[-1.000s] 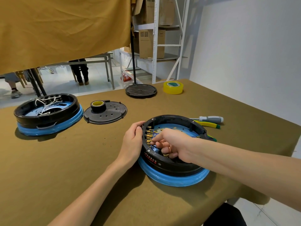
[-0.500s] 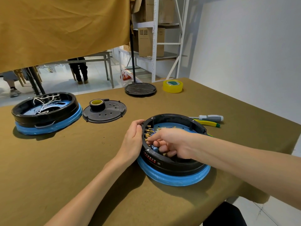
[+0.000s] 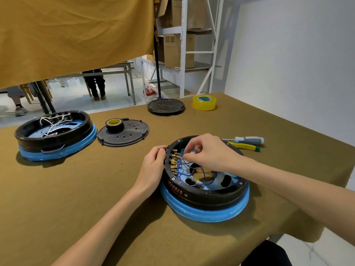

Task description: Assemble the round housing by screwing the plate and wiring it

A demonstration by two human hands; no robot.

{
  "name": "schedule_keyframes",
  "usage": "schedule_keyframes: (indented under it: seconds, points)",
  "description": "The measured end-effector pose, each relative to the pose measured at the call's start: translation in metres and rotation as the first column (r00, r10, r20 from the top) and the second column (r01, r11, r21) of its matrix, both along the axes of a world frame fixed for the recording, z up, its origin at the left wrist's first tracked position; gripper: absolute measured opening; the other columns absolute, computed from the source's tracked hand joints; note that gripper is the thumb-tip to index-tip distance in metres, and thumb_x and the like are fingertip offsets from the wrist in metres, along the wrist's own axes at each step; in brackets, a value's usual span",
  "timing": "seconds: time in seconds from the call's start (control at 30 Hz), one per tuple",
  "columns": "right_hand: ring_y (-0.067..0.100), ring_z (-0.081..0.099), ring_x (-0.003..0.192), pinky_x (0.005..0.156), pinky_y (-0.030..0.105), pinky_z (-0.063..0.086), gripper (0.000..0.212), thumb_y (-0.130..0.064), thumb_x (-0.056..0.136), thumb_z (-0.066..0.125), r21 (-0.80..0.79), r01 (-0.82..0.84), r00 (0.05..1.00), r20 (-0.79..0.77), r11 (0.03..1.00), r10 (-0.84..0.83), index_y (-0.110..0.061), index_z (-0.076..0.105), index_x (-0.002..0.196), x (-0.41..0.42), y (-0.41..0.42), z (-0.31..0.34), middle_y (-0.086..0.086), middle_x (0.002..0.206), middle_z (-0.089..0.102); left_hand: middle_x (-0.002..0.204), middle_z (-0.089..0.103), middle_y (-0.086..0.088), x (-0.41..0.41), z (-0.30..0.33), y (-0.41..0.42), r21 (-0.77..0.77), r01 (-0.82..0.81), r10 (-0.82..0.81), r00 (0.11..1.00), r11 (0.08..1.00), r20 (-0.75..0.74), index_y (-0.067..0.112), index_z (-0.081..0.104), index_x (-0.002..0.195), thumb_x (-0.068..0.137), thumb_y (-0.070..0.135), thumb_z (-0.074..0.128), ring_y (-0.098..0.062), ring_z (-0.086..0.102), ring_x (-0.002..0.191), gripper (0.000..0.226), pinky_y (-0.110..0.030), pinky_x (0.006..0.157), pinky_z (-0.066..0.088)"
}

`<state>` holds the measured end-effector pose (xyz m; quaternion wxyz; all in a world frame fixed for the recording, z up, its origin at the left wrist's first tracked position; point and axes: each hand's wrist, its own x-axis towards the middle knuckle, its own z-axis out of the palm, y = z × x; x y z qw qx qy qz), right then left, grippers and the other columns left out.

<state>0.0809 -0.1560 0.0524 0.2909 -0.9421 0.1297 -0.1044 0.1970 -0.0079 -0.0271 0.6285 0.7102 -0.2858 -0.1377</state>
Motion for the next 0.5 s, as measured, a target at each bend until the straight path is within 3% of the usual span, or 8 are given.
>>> schedule_keyframes:
  seconds: [0.07, 0.2, 0.33, 0.5]
  points:
    - [0.002, 0.053, 0.060, 0.053, 0.012, 0.035, 0.010, -0.035, 0.090, 0.073, -0.034, -0.047, 0.999, 0.009, 0.998, 0.047, -0.027, 0.078, 0.089, 0.003, 0.002, -0.009, -0.013, 0.066, 0.056, 0.108, 0.070, 0.003, -0.001, 0.000, 0.001, -0.009, 0.000, 0.000, 1.000, 1.000, -0.002, 0.028, 0.061, 0.117, 0.110, 0.028, 0.038, 0.003, 0.068, 0.090, 0.024, -0.011, 0.069, 0.051]
    - [-0.001, 0.055, 0.088, 0.074, 0.018, 0.042, 0.011, -0.030, 0.093, 0.071, -0.069, -0.104, 0.993, 0.047, 0.992, 0.107, -0.027, 0.080, 0.098, 0.012, 0.007, -0.014, -0.017, 0.093, 0.053, 0.107, 0.071, 0.004, -0.002, 0.001, 0.001, -0.007, -0.004, 0.004, 1.000, 1.000, 0.018, 0.030, 0.062, 0.114, 0.110, 0.028, 0.038, 0.000, 0.068, 0.092, 0.024, -0.017, 0.077, 0.051]
    - [-0.003, 0.057, 0.082, 0.063, 0.008, 0.036, 0.018, -0.026, 0.097, 0.064, -0.088, -0.148, 0.986, -0.092, 0.985, 0.140, -0.023, 0.080, 0.104, 0.018, 0.008, -0.007, -0.018, 0.085, 0.059, 0.107, 0.071, 0.005, -0.002, 0.001, 0.003, -0.003, 0.002, -0.002, 0.999, 1.000, 0.032, 0.027, 0.062, 0.116, 0.111, 0.026, 0.038, 0.004, 0.067, 0.091, 0.025, -0.009, 0.072, 0.049]
    - [0.008, 0.062, 0.085, 0.074, 0.023, 0.049, 0.014, -0.026, 0.096, 0.067, -0.117, -0.228, 0.972, -0.088, 0.967, 0.219, -0.026, 0.080, 0.101, 0.011, -0.003, -0.002, -0.015, 0.095, 0.063, 0.105, 0.072, 0.002, -0.001, 0.002, 0.003, -0.008, 0.013, -0.013, 1.000, 1.000, 0.024, 0.026, 0.063, 0.115, 0.110, 0.026, 0.039, 0.000, 0.069, 0.090, 0.024, -0.011, 0.070, 0.051]
